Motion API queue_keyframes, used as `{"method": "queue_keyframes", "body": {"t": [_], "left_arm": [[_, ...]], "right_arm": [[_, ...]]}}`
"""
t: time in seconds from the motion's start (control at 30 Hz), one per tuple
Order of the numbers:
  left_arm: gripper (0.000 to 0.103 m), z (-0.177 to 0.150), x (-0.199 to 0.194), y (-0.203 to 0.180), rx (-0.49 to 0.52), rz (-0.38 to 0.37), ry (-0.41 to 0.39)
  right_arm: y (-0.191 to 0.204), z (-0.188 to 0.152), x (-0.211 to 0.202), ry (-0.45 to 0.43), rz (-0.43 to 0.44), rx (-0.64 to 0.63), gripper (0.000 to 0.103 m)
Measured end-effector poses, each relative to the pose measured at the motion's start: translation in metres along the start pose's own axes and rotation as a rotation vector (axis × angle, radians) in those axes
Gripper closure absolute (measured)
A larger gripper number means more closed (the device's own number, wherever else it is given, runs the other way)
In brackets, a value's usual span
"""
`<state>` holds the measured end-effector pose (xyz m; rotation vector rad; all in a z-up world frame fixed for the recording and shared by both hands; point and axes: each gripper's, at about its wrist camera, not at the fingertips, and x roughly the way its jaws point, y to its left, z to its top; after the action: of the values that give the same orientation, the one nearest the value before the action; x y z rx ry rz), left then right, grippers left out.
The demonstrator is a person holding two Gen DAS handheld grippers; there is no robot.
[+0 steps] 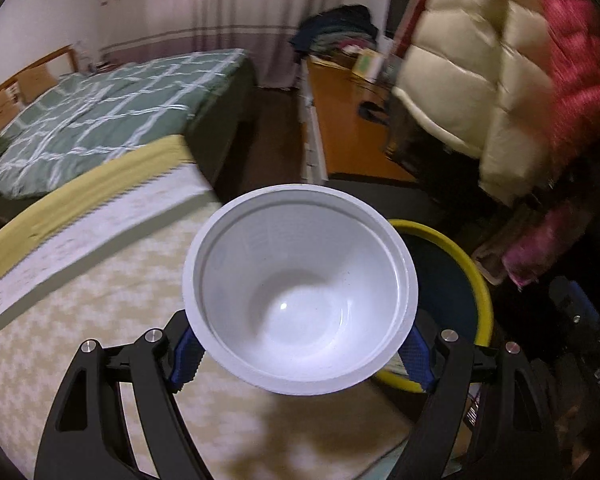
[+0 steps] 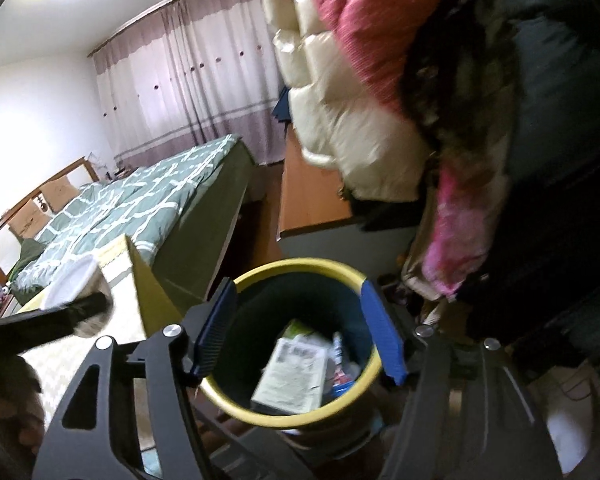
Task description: Collect trash
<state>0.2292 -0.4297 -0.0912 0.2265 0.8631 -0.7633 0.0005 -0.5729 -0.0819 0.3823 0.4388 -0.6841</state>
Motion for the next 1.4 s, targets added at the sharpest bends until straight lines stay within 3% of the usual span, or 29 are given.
{"method": "queue_keyframes", "body": {"t": [0.3, 0.57, 0.67, 0.73, 0.83, 1.0, 1.23, 1.4], "left_arm": [[0.024, 0.007, 0.051, -0.086, 0.096, -0.043, 0.083], [0.023, 0.008, 0.097, -0.114, 0.105, -0.040, 0.165], [0.012, 0.006, 0.105, -0.118, 0.102, -0.027, 0.173], [0.010, 0.005, 0.102, -0.116, 0.097, -0.023, 0.168], [0.010, 0.004, 0.084, -0.105, 0.085, -0.023, 0.152], [0.006, -0.007, 0.016, -0.072, 0.031, 0.022, 0.027], [0.005, -0.052, -0.096, -0.009, -0.063, 0.107, -0.143], [0.005, -0.099, -0.181, 0.045, -0.170, 0.233, -0.275]], "right_arm": [[-0.043, 0.003, -0.009, -0.017, -0.030, 0.053, 0.039], [-0.065, 0.004, -0.010, -0.019, -0.043, 0.093, 0.038], [-0.068, 0.003, -0.008, -0.015, -0.043, 0.100, 0.038], [-0.067, 0.003, -0.008, -0.015, -0.041, 0.099, 0.038], [-0.063, 0.002, -0.010, -0.017, -0.026, 0.091, 0.037], [-0.047, -0.001, -0.019, -0.027, 0.013, 0.063, 0.036], [-0.006, -0.006, -0.037, -0.013, 0.116, -0.021, 0.031], [0.036, -0.013, -0.061, -0.028, 0.221, -0.105, 0.022]]}}
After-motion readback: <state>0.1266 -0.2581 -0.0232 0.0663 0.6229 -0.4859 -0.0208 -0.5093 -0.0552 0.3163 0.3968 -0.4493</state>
